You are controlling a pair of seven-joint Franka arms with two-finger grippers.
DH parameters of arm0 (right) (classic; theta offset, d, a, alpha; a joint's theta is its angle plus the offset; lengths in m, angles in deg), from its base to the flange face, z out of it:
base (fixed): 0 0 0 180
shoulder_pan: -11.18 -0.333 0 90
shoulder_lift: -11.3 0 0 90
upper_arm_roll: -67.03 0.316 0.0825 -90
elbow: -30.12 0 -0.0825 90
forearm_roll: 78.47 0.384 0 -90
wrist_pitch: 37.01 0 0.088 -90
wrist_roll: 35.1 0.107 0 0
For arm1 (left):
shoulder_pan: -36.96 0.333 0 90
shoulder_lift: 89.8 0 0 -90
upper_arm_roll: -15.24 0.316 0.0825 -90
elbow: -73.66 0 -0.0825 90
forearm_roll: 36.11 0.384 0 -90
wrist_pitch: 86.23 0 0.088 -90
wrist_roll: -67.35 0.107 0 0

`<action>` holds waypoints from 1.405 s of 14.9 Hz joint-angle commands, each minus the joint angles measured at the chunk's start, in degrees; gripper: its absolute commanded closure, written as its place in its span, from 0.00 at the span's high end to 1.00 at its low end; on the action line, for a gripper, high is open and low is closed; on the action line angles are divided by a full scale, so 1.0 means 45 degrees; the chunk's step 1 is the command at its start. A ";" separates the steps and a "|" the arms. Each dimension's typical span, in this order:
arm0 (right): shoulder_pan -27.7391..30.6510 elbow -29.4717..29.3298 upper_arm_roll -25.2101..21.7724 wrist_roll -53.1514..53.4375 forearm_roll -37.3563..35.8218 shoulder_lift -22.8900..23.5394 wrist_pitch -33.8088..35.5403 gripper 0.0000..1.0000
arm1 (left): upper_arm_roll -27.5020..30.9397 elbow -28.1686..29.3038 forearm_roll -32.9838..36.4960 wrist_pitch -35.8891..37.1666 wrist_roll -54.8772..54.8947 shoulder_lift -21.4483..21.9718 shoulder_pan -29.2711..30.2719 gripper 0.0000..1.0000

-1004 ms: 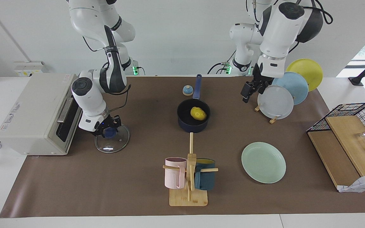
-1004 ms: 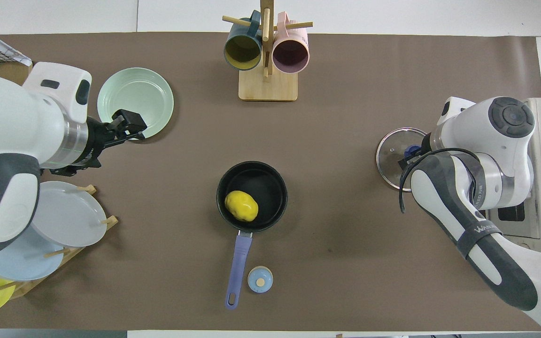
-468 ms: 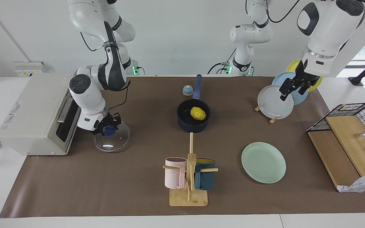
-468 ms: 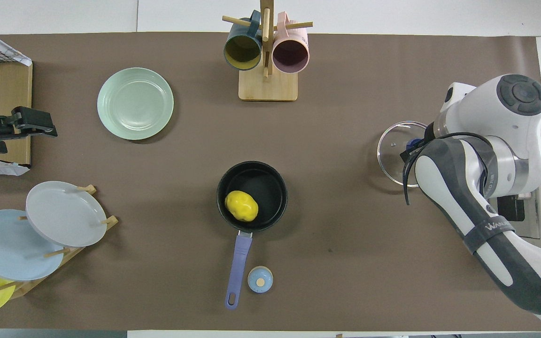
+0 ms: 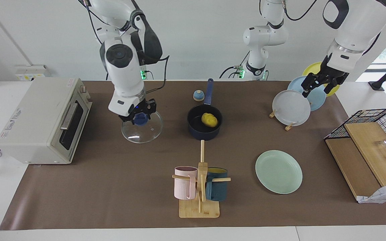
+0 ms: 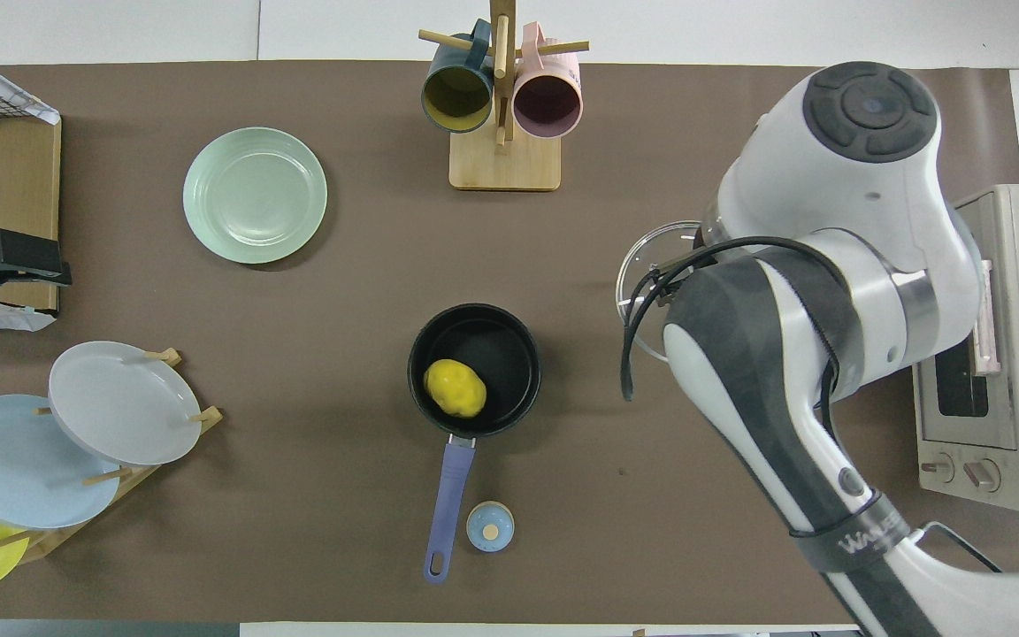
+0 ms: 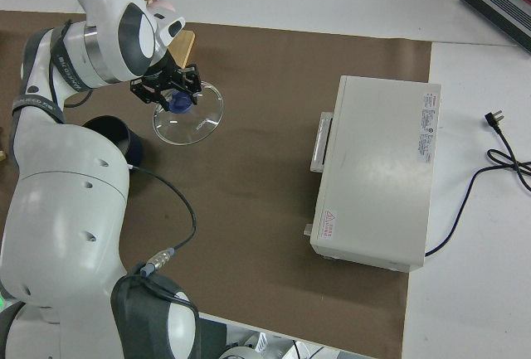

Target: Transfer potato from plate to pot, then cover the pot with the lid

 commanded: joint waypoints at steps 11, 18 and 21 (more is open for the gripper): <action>-0.4533 -0.1051 -0.0035 0.7647 0.0672 0.1457 -0.1909 0.00 | 0.1140 -0.0600 0.0092 0.0540 0.1353 -0.0746 -0.1253 1.00; -0.4868 -0.0915 -0.0035 0.7847 0.0184 0.2123 -0.2224 0.00 | 0.0635 -0.1031 0.0073 0.1145 0.1767 -0.0866 -0.0590 1.00; -0.4868 -0.0817 -0.0035 0.7847 0.0203 0.2181 -0.2321 0.00 | 0.0615 -0.1012 -0.0064 0.1145 0.1553 -0.0768 -0.0570 1.00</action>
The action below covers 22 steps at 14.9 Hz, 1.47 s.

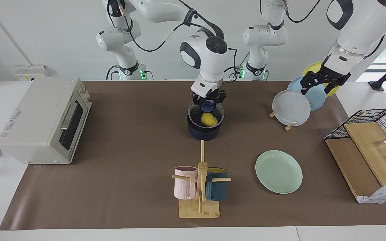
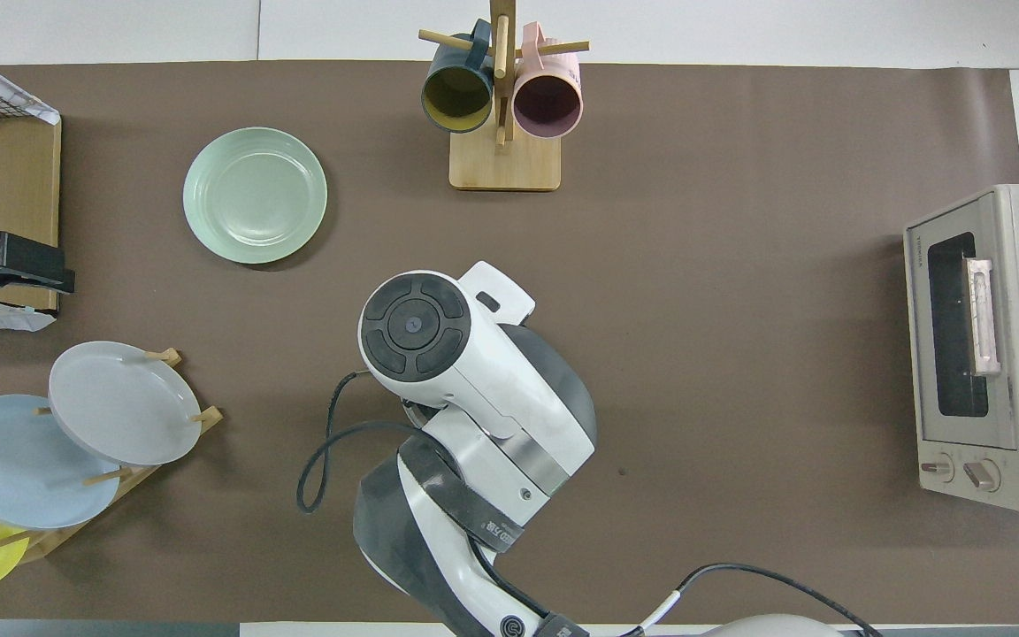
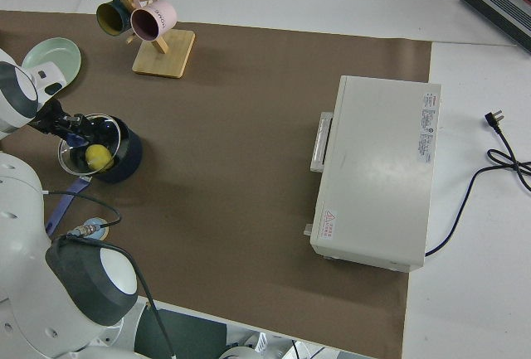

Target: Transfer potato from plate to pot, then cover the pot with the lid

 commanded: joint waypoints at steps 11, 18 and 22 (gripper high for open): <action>0.0070 0.0346 -0.0035 -0.0026 -0.0172 0.0111 -0.0404 0.01 | -0.0342 -0.0018 -0.0161 0.0242 -0.0139 0.0287 0.0078 1.00; 0.0051 0.0737 -0.0035 -0.0046 -0.0172 0.0072 -0.1010 0.01 | -0.0343 0.0021 -0.0161 0.0261 -0.0120 0.0306 0.0098 1.00; 0.0051 0.0776 -0.0035 -0.0220 -0.0172 0.0053 -0.1030 0.02 | -0.0343 0.0021 -0.0161 0.0300 -0.0120 0.0307 0.0136 1.00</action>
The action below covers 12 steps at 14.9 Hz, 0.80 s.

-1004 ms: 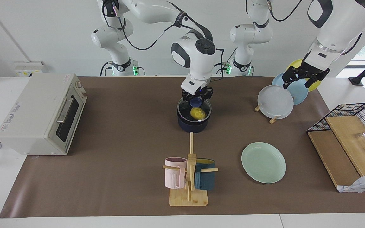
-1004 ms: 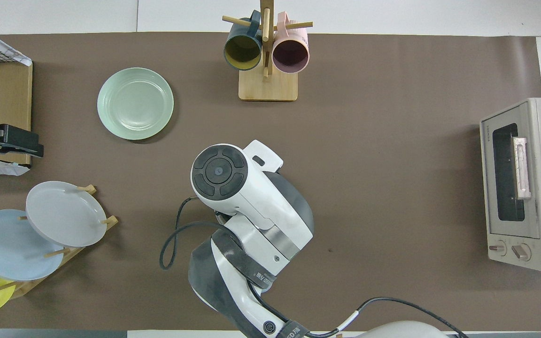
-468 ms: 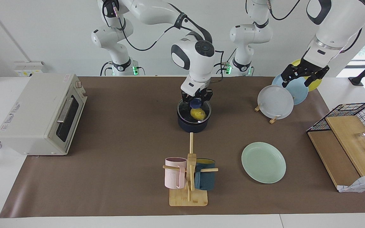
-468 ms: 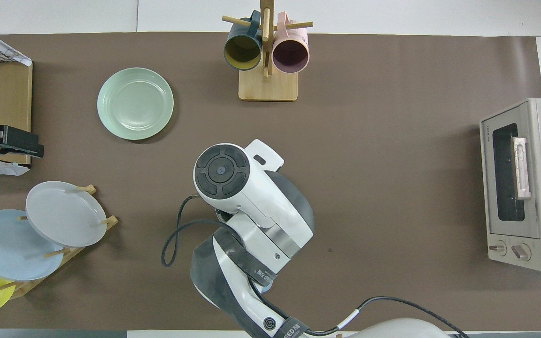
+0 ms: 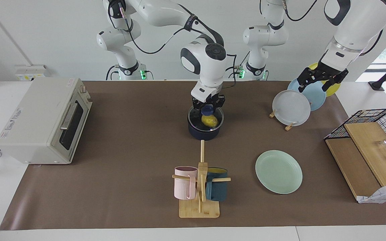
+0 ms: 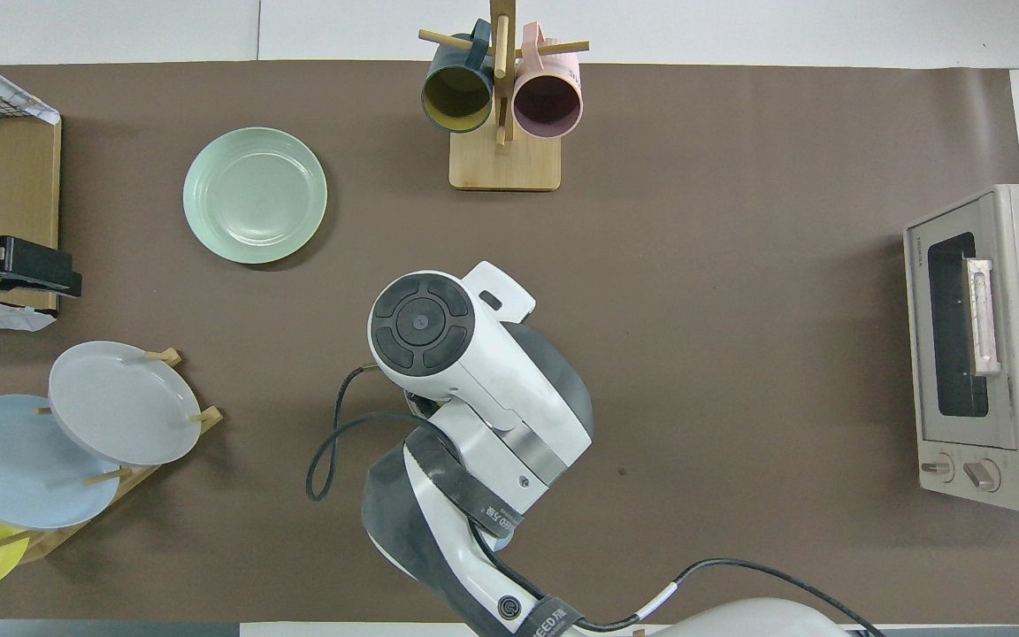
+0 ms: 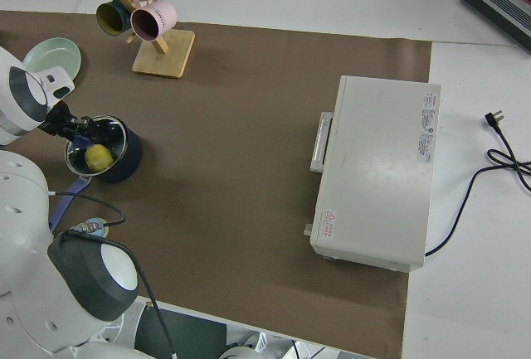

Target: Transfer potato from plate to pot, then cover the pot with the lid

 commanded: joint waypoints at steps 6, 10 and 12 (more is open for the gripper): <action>0.0167 0.0464 0.0041 -0.0727 -0.0195 -0.0186 -0.0431 0.02 | -0.0069 0.0024 -0.0088 0.0177 -0.0066 0.0130 0.0233 1.00; 0.0186 0.0464 0.0041 -0.0688 -0.0175 -0.0186 -0.0451 0.21 | -0.0069 0.0024 -0.0088 0.0177 -0.0066 0.0130 0.0234 1.00; 0.0206 0.0444 0.0041 -0.0591 -0.0156 -0.0186 -0.0451 0.60 | -0.0069 0.0024 -0.0088 0.0177 -0.0066 0.0130 0.0234 1.00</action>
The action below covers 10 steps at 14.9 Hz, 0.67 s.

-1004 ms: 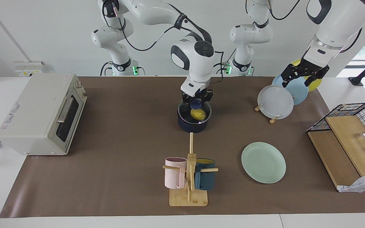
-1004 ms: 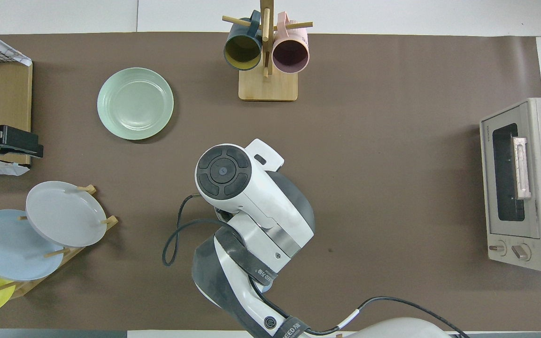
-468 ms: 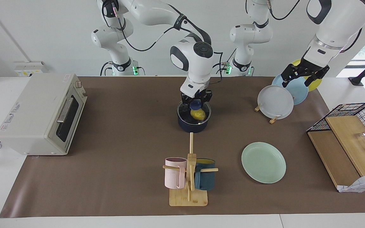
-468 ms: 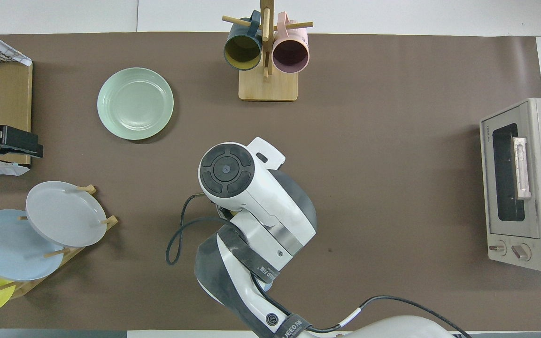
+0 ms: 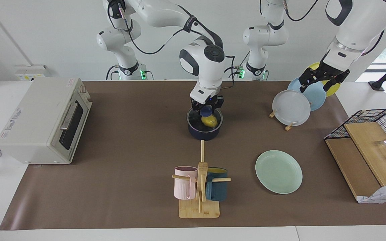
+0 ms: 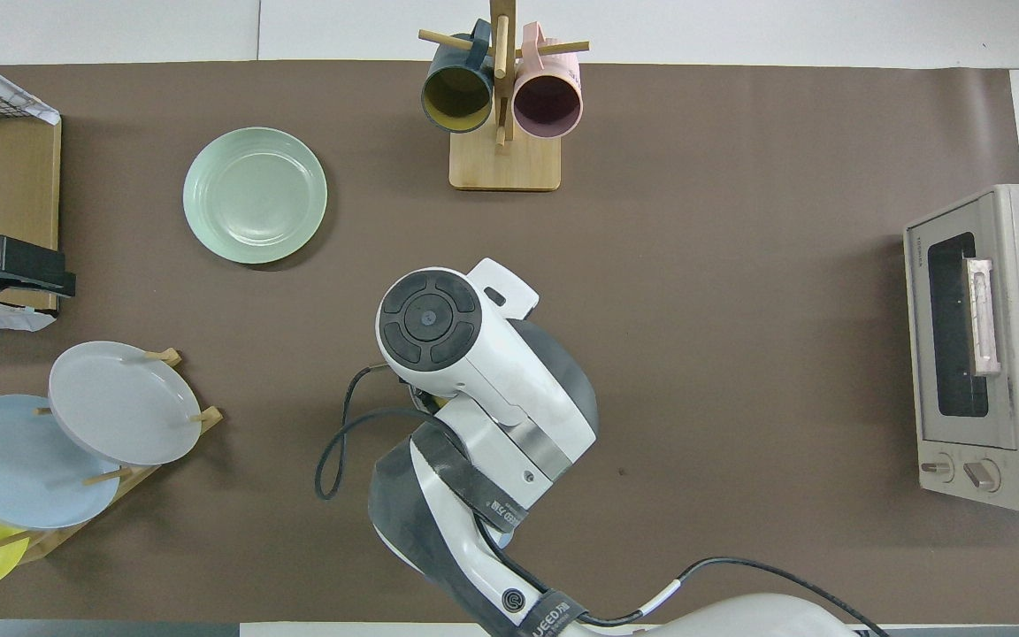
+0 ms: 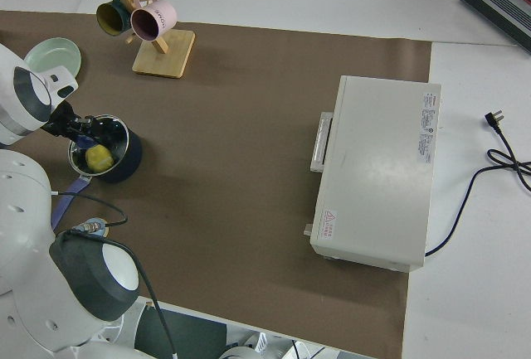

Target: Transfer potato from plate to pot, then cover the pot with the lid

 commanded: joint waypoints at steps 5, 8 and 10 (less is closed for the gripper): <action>0.0834 -0.0120 0.0030 -0.0240 -0.0141 -0.0459 -0.0146 1.00 | -0.0081 0.0024 -0.0088 0.0177 -0.0064 0.0130 0.0118 1.00; 0.1400 -0.0199 0.0030 -0.0396 0.0015 -0.1200 0.0400 1.00 | -0.0081 0.0024 -0.0088 0.0177 -0.0064 0.0130 0.0118 1.00; 0.1946 -0.0199 0.0030 -0.0882 0.0035 -0.1805 0.1258 1.00 | -0.0081 0.0024 -0.0088 0.0177 -0.0064 0.0130 0.0118 1.00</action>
